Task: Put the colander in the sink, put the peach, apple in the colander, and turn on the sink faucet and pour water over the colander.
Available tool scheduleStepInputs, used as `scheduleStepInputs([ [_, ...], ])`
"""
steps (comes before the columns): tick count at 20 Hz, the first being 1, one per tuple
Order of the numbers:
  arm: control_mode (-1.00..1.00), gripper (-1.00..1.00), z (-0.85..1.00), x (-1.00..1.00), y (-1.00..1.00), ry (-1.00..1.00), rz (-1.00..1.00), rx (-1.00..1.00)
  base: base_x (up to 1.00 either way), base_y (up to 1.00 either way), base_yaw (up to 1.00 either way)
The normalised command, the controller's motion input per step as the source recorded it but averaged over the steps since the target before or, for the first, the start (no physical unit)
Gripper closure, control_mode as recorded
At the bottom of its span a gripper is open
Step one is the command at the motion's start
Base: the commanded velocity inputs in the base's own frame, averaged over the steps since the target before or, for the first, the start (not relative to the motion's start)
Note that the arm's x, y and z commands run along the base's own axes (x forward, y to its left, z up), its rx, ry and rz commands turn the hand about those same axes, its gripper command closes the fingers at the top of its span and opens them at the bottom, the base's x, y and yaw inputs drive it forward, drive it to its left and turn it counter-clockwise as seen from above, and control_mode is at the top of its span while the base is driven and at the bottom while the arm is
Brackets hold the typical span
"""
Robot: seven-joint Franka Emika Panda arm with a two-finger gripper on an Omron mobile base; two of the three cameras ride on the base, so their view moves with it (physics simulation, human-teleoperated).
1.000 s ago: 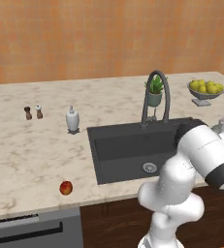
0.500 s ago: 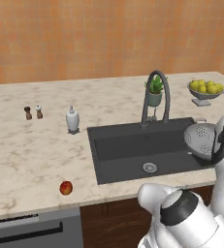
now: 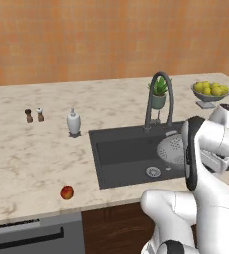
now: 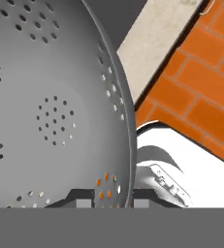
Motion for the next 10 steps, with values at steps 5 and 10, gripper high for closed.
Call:
scheduleStepInputs([
  [5, -1.00, 1.00, 0.00, 0.18, 0.93, 0.02, 0.09, 0.12, 0.00, 0.00, 0.00],
  [10, -1.00, 1.00, -0.01, 0.39, 0.93, 0.00, 0.05, 0.18, 0.00, 0.00, 0.00],
])
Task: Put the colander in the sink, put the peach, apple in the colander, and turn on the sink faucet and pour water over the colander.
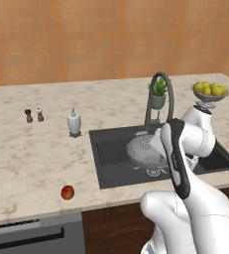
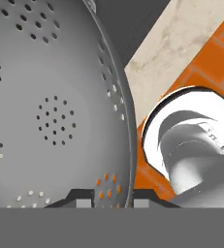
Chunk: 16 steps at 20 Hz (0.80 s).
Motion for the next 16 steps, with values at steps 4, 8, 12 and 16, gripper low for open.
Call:
scheduleStepInputs([
  [4, -1.00, 1.00, 0.00, 0.70, 0.63, 0.00, -0.03, 0.07, 0.00, 0.00, 0.00],
  [8, -1.00, 1.00, -0.16, 0.83, 0.03, 0.00, -0.24, 0.00, 0.00, 0.00, 0.00],
  [12, -1.00, 1.00, -0.31, 0.64, 0.00, 0.00, -0.33, 0.00, 0.00, 0.00, 0.00],
  [16, -1.00, 1.00, -0.43, 0.55, 0.00, 0.00, -0.28, 0.00, 0.00, 0.00, 0.00],
])
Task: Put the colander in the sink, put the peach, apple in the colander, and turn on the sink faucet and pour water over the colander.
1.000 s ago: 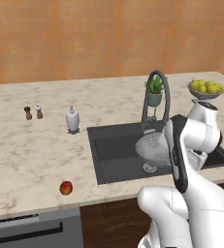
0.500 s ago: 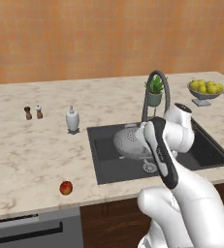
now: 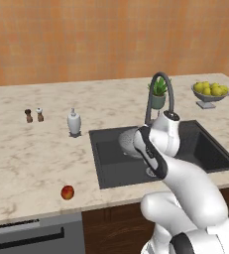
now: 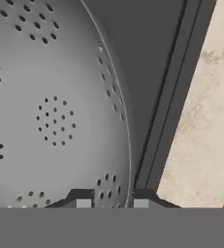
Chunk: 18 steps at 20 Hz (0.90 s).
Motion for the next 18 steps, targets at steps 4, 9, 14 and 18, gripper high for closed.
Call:
scheduleStepInputs([
  [4, -1.00, 1.00, -0.52, 0.46, -0.15, 0.00, -0.18, 0.00, 0.00, 0.00, 0.00],
  [9, -1.00, 1.00, -0.41, 0.48, -0.36, 0.08, -0.07, 0.00, 0.00, 0.00, 0.00],
  [14, -1.00, 1.00, -0.41, 0.48, -0.34, 0.08, -0.04, 0.00, 0.00, 0.00, 0.00],
  [18, -1.00, 1.00, -0.36, 0.47, -0.26, 0.08, -0.04, 0.00, 0.00, 0.00, 0.00],
])
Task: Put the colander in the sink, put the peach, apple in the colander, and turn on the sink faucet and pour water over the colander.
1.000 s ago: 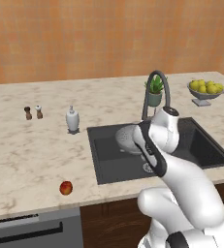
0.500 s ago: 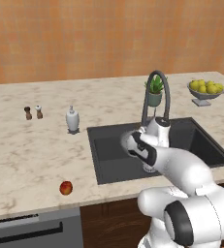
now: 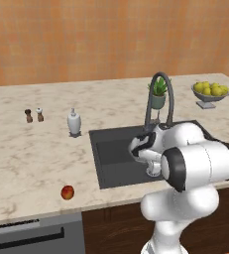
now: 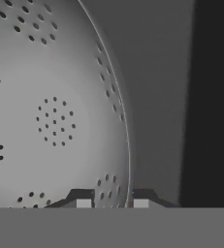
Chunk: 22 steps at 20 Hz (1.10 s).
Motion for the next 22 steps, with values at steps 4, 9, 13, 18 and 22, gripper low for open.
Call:
scheduleStepInputs([
  [4, -1.00, 1.00, -0.46, 0.37, -0.27, 0.01, -0.09, 0.00, 0.00, 0.00, 0.00],
  [9, -1.00, 1.00, -0.56, 0.32, -0.13, 0.00, -0.08, -0.02, 0.00, 0.00, 0.00],
  [13, -1.00, 1.00, -0.66, 0.23, 0.00, 0.00, -0.08, -0.05, 0.00, 0.00, 0.00],
  [18, -1.00, 1.00, -0.54, 0.44, 0.00, 0.00, -0.03, -0.01, 0.00, 0.00, 0.00],
  [22, -1.00, 1.00, -0.31, 0.48, -0.06, 0.08, -0.03, -0.02, 0.00, 0.00, 0.00],
])
